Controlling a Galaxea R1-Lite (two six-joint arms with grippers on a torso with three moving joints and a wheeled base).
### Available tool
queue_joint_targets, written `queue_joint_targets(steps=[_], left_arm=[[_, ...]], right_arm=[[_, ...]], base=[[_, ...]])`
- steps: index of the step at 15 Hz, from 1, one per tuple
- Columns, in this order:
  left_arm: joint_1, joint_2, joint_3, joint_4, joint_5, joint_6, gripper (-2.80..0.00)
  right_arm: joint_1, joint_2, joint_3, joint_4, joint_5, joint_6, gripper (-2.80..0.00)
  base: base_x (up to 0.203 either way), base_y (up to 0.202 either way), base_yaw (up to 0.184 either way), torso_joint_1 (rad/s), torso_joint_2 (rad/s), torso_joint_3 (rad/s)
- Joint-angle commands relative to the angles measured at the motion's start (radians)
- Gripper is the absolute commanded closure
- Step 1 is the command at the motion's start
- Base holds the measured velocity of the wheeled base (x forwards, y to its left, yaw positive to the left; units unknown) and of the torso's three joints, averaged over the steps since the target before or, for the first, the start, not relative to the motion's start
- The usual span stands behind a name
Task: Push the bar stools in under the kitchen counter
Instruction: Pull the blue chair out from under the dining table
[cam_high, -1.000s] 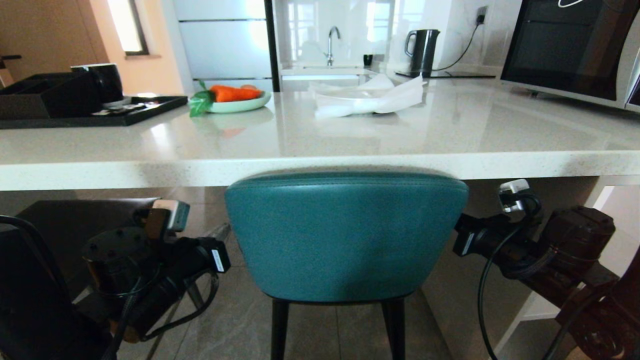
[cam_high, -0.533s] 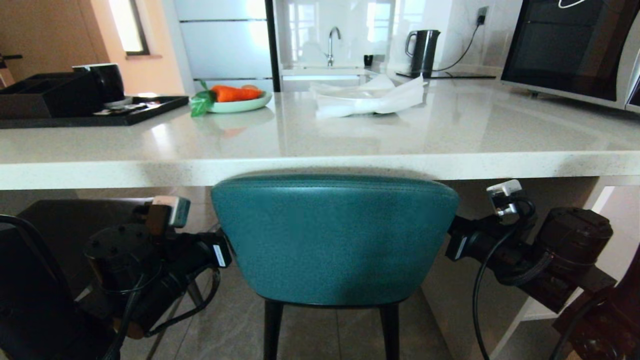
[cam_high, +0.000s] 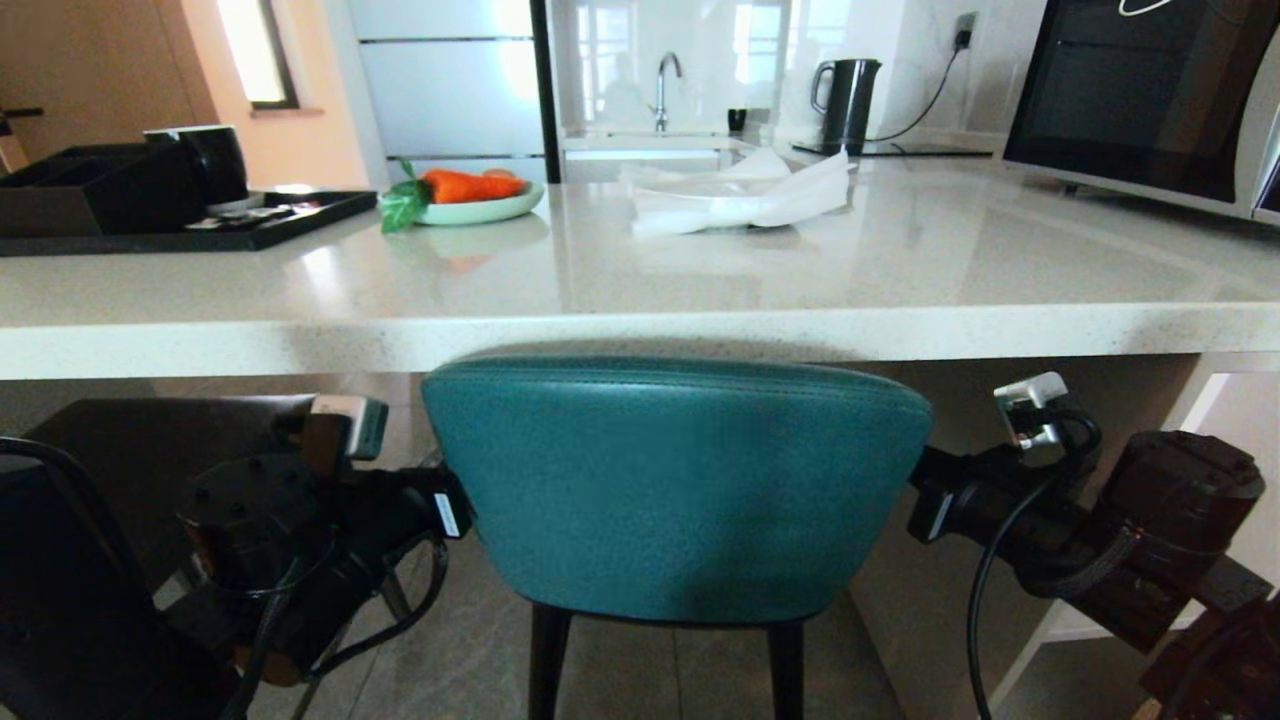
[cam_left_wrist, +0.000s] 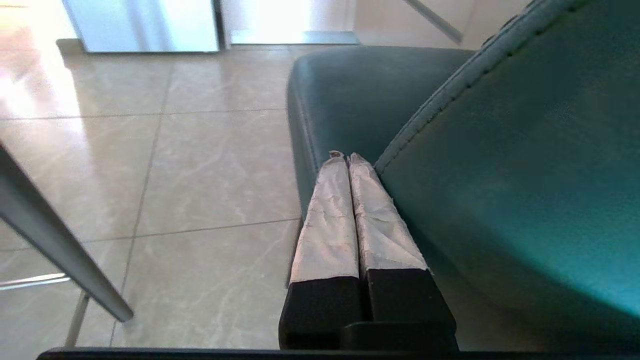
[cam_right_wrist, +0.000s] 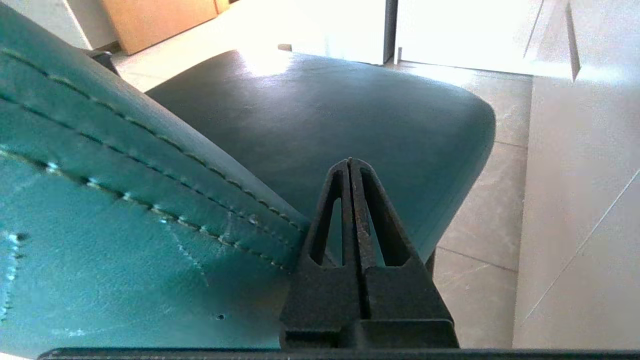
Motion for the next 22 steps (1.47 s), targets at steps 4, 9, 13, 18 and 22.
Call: queue_joint_targets(steps=[4,9,13,18,22], left_arm=[[-0.044,-0.053,0.059,-0.004,0.015,-0.005,0.0],[-0.166,-0.159,0.104,-0.004,-0.047,-0.002,0.0],[-0.173,-0.178,0.13,-0.004,-0.053,0.001,0.0],[-0.095,-0.154,0.118,-0.004,-0.048,-0.002,0.0],[-0.026,-0.125,0.121,-0.004,-0.053,-0.002,0.0]], right_arm=[[-0.004,0.012,0.0,-0.004,-0.022,0.0,0.0],[-0.006,0.016,0.0,-0.004,-0.026,0.0,0.0],[-0.006,0.021,-0.001,-0.004,-0.037,0.002,0.0],[0.007,-0.01,0.017,-0.004,-0.058,0.0,0.0],[0.05,-0.031,0.046,-0.004,-0.081,0.001,0.0]], base=[[0.0,0.0,0.0,0.0,0.0,0.0],[0.0,0.0,0.0,0.0,0.0,0.0],[0.0,0.0,0.0,0.0,0.0,0.0],[0.0,0.0,0.0,0.0,0.0,0.0],[0.0,0.0,0.0,0.0,0.0,0.0]])
